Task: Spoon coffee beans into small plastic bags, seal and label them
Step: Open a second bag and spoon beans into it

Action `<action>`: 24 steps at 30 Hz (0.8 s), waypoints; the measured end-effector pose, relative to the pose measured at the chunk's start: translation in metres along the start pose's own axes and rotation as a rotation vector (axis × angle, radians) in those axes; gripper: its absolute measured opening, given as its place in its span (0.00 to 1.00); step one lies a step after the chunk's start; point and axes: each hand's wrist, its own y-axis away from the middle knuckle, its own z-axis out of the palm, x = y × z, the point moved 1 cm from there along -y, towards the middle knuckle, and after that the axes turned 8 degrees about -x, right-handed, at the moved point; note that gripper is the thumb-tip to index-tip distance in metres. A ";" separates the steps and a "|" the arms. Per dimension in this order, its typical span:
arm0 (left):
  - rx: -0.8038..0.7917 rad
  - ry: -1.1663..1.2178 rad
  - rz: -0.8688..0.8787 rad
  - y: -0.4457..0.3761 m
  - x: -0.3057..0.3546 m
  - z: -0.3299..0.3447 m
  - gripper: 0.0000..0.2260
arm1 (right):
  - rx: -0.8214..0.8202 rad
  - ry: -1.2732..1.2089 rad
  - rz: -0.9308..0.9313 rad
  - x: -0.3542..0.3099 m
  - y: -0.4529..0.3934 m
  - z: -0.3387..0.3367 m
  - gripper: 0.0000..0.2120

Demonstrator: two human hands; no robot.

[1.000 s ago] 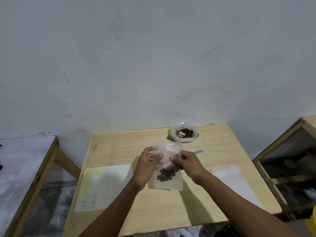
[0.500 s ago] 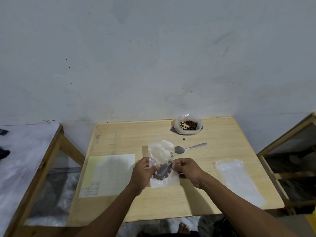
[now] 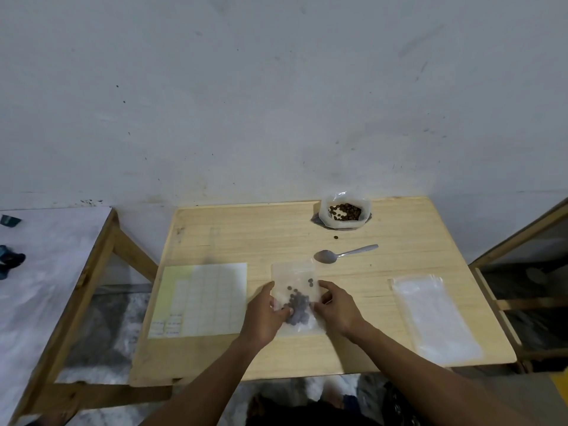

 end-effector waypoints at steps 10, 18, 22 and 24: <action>-0.037 -0.164 0.049 0.001 -0.006 0.001 0.27 | 0.146 0.093 -0.069 0.013 0.009 -0.006 0.17; -0.071 -0.304 0.257 -0.024 0.058 0.039 0.17 | 0.451 0.126 -0.008 0.058 0.029 -0.082 0.15; -0.258 -0.291 0.345 -0.033 0.095 0.086 0.17 | 0.616 0.122 0.167 0.092 0.046 -0.120 0.16; -0.346 -0.338 0.385 -0.034 0.110 0.112 0.18 | 0.639 0.155 0.320 0.103 0.057 -0.132 0.19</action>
